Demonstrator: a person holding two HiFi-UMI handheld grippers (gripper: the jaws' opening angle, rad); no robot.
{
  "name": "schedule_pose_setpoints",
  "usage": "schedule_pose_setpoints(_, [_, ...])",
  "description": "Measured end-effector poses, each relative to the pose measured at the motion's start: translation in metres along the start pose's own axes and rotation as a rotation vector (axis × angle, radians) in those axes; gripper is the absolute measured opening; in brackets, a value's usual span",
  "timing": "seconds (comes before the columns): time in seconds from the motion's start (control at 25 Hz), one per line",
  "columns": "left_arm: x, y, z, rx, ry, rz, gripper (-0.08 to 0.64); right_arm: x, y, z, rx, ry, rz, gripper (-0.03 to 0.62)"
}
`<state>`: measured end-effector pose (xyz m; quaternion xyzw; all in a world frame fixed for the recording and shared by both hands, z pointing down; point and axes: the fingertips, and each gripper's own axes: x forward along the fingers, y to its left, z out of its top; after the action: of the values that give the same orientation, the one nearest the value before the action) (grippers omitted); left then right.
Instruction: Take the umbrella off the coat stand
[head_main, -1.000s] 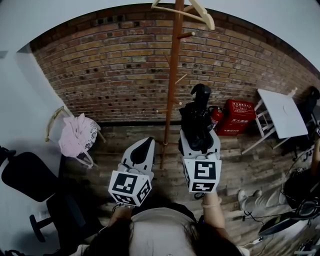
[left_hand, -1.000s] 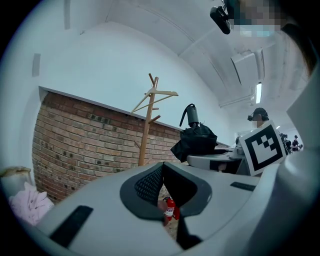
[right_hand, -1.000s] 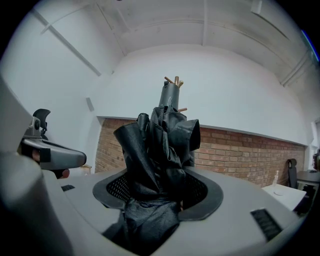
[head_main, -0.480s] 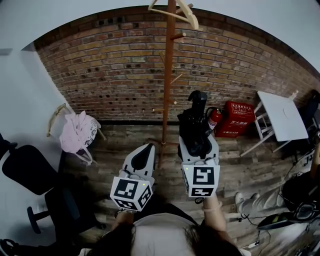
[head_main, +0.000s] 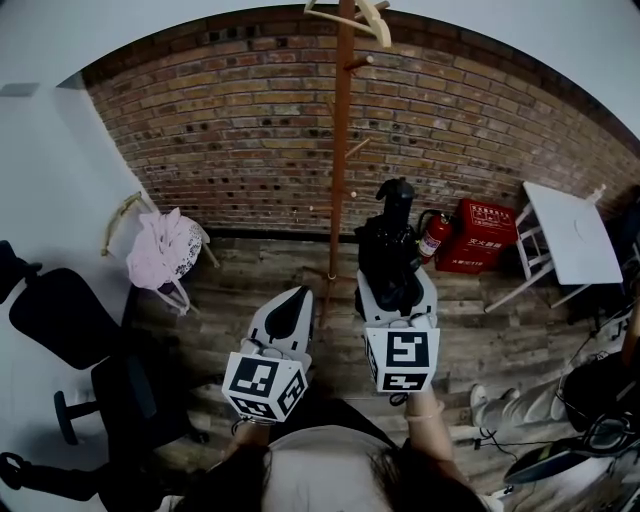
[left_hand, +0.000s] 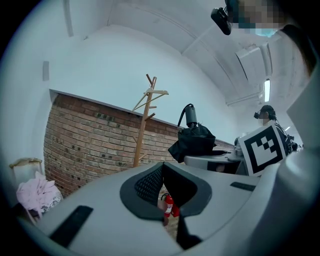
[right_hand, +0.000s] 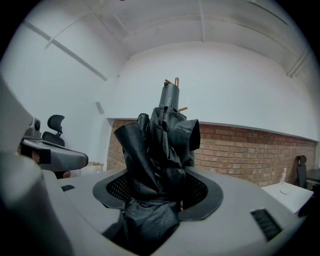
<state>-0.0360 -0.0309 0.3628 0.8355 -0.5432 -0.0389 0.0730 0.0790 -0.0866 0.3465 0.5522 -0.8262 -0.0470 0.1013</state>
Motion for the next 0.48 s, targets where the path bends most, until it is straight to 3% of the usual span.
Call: schedule_pose_setpoints(0.48, [-0.0106, -0.0052, 0.0065, 0.016, -0.004, 0.029, 0.009, 0.0001, -0.0004, 0.0073, 0.018, -0.023, 0.028, 0.284])
